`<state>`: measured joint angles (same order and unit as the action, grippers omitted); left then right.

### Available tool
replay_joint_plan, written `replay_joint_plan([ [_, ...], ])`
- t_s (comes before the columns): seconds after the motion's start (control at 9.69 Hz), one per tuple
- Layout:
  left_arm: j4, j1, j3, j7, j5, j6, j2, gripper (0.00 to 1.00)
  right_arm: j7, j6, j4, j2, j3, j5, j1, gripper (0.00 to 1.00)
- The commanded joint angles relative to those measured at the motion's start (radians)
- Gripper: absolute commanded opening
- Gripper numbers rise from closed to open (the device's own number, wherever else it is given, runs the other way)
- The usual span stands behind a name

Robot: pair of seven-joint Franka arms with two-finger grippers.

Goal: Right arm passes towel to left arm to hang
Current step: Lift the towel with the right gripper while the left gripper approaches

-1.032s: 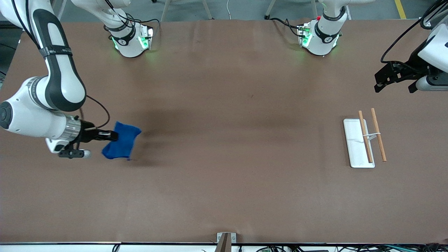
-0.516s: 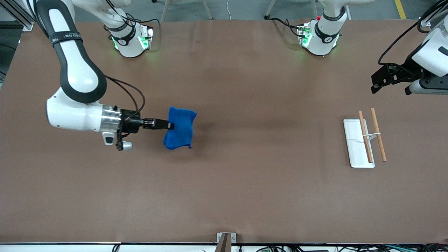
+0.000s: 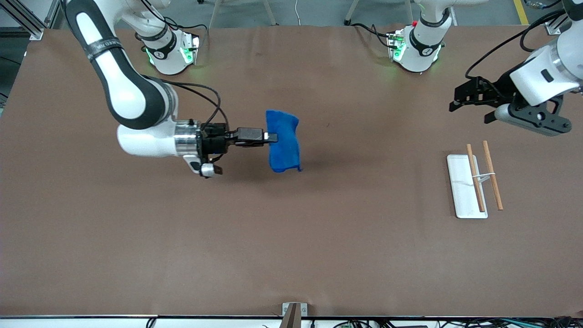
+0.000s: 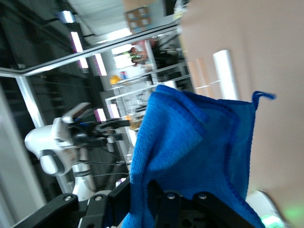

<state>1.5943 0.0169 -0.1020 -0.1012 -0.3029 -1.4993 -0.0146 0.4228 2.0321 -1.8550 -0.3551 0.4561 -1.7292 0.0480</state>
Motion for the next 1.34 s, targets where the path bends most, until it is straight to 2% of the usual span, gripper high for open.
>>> replay_joint_plan([
  [0.0, 0.021, -0.027, -0.001, -0.028, -0.163, 0.051, -0.066, 1.0, 0.204, -0.004, -0.006, -0.071, 0.087, -0.207, -0.004, 0.01],
  [0.21, 0.064, -0.028, -0.001, -0.029, -0.36, 0.062, -0.12, 1.0, 0.408, -0.033, -0.001, -0.152, 0.162, -0.355, -0.005, 0.01],
  [0.31, 0.087, -0.028, -0.002, -0.031, -0.434, 0.062, -0.146, 1.0, 0.506, -0.115, 0.002, -0.203, 0.18, -0.428, 0.0, 0.01],
  [0.41, 0.114, -0.028, -0.002, -0.034, -0.528, 0.062, -0.171, 1.0, 0.581, -0.177, 0.003, -0.243, 0.188, -0.459, 0.009, 0.01],
  [0.72, 0.197, -0.023, -0.002, -0.067, -0.658, 0.042, -0.189, 0.99, 0.594, -0.185, 0.008, -0.248, 0.231, -0.522, 0.013, 0.01],
  [1.03, 0.262, 0.014, -0.005, -0.115, -0.729, -0.016, -0.214, 0.95, 0.591, -0.173, 0.045, -0.248, 0.243, -0.536, 0.026, 0.01],
  [1.24, 0.303, 0.052, -0.008, -0.117, -0.761, -0.079, -0.214, 0.88, 0.584, -0.085, 0.063, -0.248, 0.246, -0.527, 0.03, 0.01],
])
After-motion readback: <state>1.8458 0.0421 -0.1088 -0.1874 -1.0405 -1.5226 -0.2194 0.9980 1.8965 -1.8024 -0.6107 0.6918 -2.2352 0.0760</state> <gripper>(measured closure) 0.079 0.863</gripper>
